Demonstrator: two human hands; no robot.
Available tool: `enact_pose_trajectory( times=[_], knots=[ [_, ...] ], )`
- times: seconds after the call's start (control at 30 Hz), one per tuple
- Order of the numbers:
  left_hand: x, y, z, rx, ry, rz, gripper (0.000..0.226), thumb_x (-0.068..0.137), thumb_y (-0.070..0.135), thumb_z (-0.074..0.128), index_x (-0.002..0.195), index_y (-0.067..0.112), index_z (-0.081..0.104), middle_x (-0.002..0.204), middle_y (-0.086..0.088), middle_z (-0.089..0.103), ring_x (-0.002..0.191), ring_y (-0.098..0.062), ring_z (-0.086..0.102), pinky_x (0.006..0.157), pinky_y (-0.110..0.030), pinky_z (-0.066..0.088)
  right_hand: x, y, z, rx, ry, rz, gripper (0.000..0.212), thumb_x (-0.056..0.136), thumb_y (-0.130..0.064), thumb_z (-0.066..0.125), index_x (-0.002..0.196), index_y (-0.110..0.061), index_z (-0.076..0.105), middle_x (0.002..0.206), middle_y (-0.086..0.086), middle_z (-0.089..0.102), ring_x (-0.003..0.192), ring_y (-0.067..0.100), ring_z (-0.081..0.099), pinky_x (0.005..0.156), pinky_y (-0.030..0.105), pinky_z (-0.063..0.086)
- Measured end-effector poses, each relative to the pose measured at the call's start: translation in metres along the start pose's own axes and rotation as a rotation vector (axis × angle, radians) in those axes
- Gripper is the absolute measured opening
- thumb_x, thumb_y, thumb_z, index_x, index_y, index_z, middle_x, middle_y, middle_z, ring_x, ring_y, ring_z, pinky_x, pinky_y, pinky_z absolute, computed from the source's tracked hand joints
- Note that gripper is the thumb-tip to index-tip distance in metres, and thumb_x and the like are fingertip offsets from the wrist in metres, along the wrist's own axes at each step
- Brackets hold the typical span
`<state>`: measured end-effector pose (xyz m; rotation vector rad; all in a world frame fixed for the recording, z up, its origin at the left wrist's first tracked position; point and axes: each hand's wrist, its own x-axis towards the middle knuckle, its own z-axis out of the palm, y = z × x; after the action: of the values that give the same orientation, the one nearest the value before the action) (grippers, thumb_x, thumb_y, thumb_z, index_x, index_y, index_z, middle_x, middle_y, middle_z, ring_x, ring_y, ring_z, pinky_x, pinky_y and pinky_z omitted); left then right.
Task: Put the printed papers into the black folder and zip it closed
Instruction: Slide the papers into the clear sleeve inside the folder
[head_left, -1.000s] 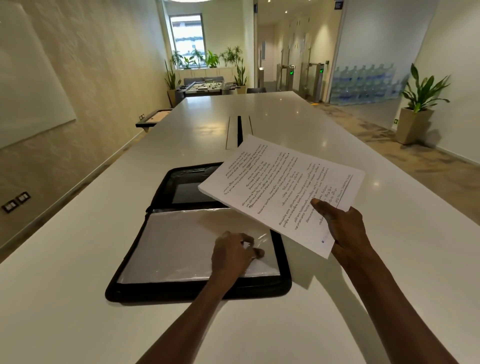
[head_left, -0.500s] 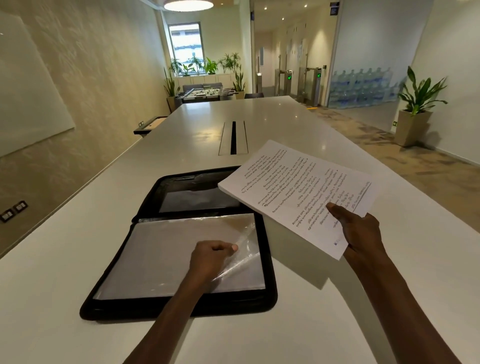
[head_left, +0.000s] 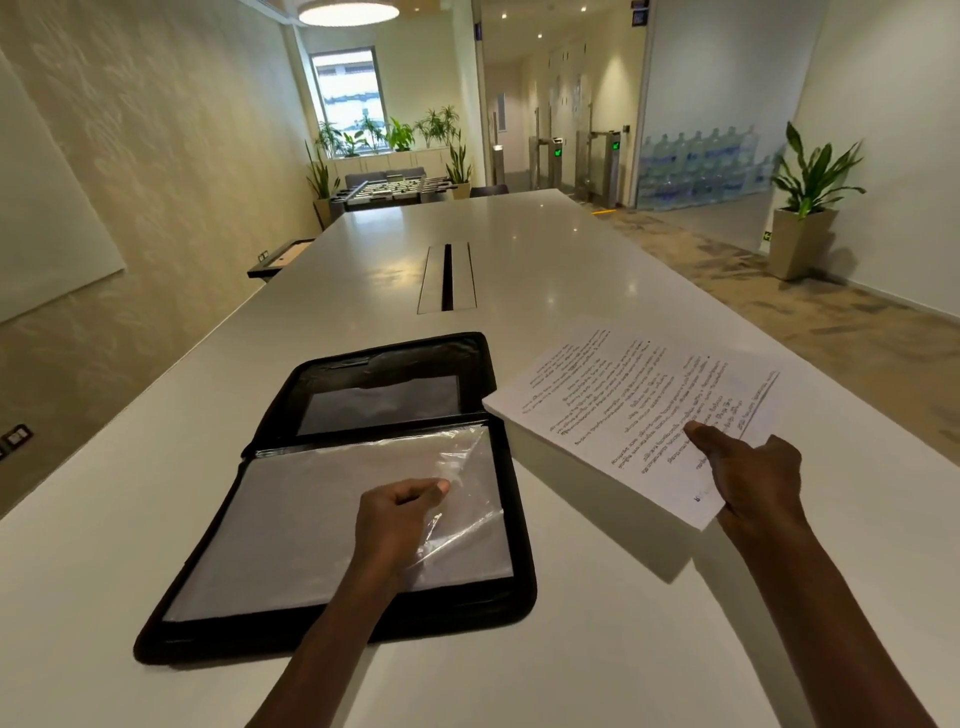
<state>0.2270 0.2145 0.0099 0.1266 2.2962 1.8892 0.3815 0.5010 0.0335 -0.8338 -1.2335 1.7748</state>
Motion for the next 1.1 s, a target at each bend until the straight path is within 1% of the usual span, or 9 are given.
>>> enact_pose_trajectory(
  times=[0.13, 0.27, 0.37, 0.53, 0.67, 0.8, 0.93, 1.03, 1.1],
  knots=[
    [-0.001, 0.001, 0.002, -0.004, 0.007, 0.032, 0.013, 0.08, 0.02, 0.078, 0.092, 0.017, 0.079, 0.087, 0.007, 0.076, 0.085, -0.006, 0.069, 0.081, -0.025, 0.052, -0.007, 0.003, -0.008, -0.045, 0.015, -0.013, 0.05, 0.08, 0.0, 0.076, 0.126, -0.013, 0.062, 0.106, 0.0, 0.07, 0.068, 0.008, 0.074, 0.058, 0.026, 0.06],
    [-0.002, -0.001, 0.004, 0.005, 0.018, 0.066, 0.012, 0.08, 0.021, 0.078, 0.092, 0.019, 0.078, 0.089, 0.009, 0.075, 0.086, -0.003, 0.067, 0.08, -0.023, 0.05, -0.014, 0.009, -0.014, -0.092, 0.005, 0.007, 0.049, 0.08, -0.002, 0.077, 0.126, -0.01, 0.062, 0.107, 0.002, 0.069, 0.081, 0.015, 0.071, 0.077, 0.036, 0.058],
    [-0.002, -0.002, 0.006, 0.024, 0.024, 0.092, 0.012, 0.08, 0.022, 0.078, 0.091, 0.02, 0.079, 0.088, 0.01, 0.075, 0.085, -0.003, 0.067, 0.075, -0.02, 0.05, -0.018, 0.013, -0.015, -0.125, -0.001, 0.005, 0.049, 0.079, -0.004, 0.077, 0.126, -0.009, 0.062, 0.105, 0.002, 0.07, 0.082, 0.016, 0.071, 0.083, 0.04, 0.057],
    [-0.004, -0.003, 0.008, 0.053, 0.037, 0.126, 0.011, 0.078, 0.024, 0.079, 0.089, 0.023, 0.08, 0.086, 0.013, 0.076, 0.081, 0.002, 0.068, 0.068, -0.014, 0.047, -0.022, 0.013, -0.019, -0.143, -0.056, 0.006, 0.048, 0.08, -0.005, 0.077, 0.125, -0.013, 0.063, 0.103, 0.0, 0.072, 0.077, 0.013, 0.074, 0.066, 0.031, 0.059],
    [-0.006, -0.003, 0.009, 0.078, 0.04, 0.141, 0.009, 0.078, 0.025, 0.079, 0.087, 0.026, 0.079, 0.082, 0.017, 0.074, 0.078, 0.004, 0.067, 0.067, -0.013, 0.046, -0.026, 0.012, -0.023, -0.144, -0.088, 0.016, 0.041, 0.08, -0.005, 0.078, 0.116, -0.02, 0.064, 0.092, -0.007, 0.072, 0.07, 0.012, 0.076, 0.058, 0.028, 0.059],
    [-0.007, -0.004, 0.01, 0.144, 0.018, 0.169, 0.009, 0.08, 0.025, 0.078, 0.088, 0.029, 0.078, 0.076, 0.023, 0.07, 0.073, 0.005, 0.066, 0.062, -0.008, 0.044, -0.031, 0.009, -0.025, -0.17, -0.154, 0.044, 0.036, 0.08, -0.004, 0.077, 0.11, -0.02, 0.066, 0.088, -0.007, 0.074, 0.072, 0.014, 0.076, 0.056, 0.027, 0.06],
    [-0.008, -0.008, 0.01, 0.252, -0.003, 0.211, 0.011, 0.081, 0.025, 0.077, 0.092, 0.025, 0.078, 0.084, 0.015, 0.073, 0.077, -0.003, 0.067, 0.067, -0.015, 0.051, -0.031, 0.004, -0.025, -0.246, -0.22, 0.082, 0.037, 0.081, -0.003, 0.076, 0.115, -0.013, 0.067, 0.088, -0.006, 0.075, 0.076, 0.015, 0.076, 0.062, 0.029, 0.06],
    [-0.008, -0.008, 0.01, 0.312, 0.002, 0.256, 0.011, 0.081, 0.024, 0.077, 0.092, 0.024, 0.078, 0.084, 0.013, 0.073, 0.076, -0.004, 0.067, 0.065, -0.011, 0.045, -0.03, -0.002, -0.028, -0.23, -0.217, 0.096, 0.035, 0.081, -0.001, 0.075, 0.112, -0.014, 0.067, 0.078, -0.01, 0.074, 0.067, 0.012, 0.076, 0.05, 0.023, 0.058],
    [-0.008, -0.007, 0.009, 0.305, 0.012, 0.263, 0.009, 0.08, 0.025, 0.078, 0.09, 0.025, 0.079, 0.079, 0.016, 0.072, 0.074, -0.001, 0.066, 0.066, -0.012, 0.045, -0.027, -0.006, -0.032, -0.181, -0.165, 0.085, 0.036, 0.08, 0.002, 0.075, 0.114, -0.009, 0.067, 0.08, -0.005, 0.074, 0.065, 0.011, 0.075, 0.049, 0.021, 0.057]
  ],
)
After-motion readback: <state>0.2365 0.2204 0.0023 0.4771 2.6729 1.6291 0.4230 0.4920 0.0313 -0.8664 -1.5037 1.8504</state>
